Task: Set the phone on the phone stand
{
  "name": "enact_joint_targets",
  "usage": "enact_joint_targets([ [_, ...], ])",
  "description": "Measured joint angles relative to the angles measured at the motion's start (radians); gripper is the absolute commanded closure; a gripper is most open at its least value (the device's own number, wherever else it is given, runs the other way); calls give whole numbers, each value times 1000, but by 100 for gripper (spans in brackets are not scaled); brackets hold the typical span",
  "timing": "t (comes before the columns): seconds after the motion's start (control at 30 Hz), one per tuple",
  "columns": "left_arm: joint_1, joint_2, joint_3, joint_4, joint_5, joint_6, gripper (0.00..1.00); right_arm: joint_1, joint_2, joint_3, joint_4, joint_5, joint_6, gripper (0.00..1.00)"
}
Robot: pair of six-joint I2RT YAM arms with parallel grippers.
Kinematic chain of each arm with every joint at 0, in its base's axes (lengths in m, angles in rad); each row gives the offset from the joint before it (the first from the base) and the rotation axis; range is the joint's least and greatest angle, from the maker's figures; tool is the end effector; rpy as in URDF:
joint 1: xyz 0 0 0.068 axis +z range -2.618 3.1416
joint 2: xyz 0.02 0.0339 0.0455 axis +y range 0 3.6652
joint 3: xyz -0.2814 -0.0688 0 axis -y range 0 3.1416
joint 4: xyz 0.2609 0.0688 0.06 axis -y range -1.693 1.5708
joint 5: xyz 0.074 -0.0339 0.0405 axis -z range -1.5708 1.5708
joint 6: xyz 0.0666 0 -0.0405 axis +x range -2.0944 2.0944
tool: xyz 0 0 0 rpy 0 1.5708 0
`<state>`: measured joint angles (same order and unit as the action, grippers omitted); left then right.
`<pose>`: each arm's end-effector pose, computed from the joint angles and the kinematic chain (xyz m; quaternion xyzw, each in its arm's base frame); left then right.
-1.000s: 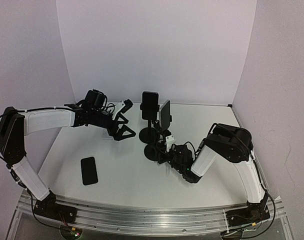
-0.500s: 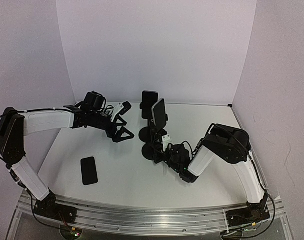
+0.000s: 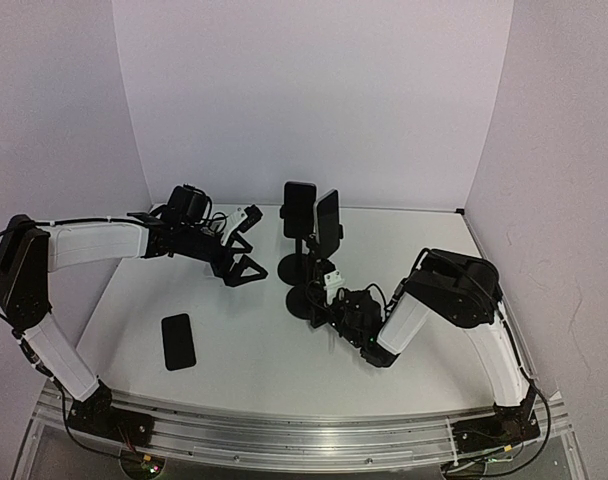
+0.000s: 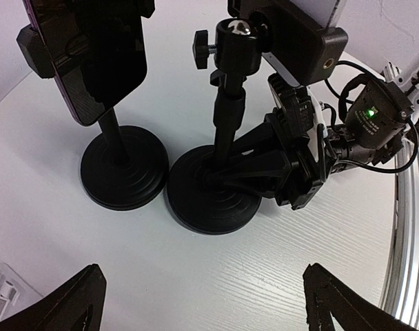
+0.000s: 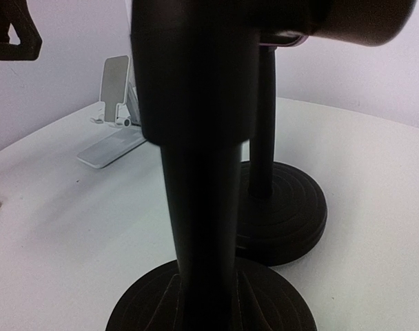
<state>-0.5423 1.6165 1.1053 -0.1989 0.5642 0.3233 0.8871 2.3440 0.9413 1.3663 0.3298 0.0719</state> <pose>0.3144 -0.2310 0.2344 0.4715 0.7437 -0.2953 0.3706 0.3049 0.3401 0.0627 -0.1769 0.6971 0.2110 0.6620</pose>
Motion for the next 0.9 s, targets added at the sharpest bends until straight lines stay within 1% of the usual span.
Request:
enact_joint_targets([
  [0.17,0,0,0,0,-1,2,1,1,-25,-55,17,51,-52,100],
  [0.33,0,0,-1,0,-7,8,1,-1,-89,-148,8,229,-112,100],
  [0.5,3,0,-2,0,-18,18,1,-50,-125,-206,8,412,-130,100],
  [0.7,6,0,-2,0,-19,20,1,-148,-128,-209,-4,588,-150,100],
  [0.9,7,0,-2,1,-25,22,1,-186,-116,-176,-34,702,-140,100],
])
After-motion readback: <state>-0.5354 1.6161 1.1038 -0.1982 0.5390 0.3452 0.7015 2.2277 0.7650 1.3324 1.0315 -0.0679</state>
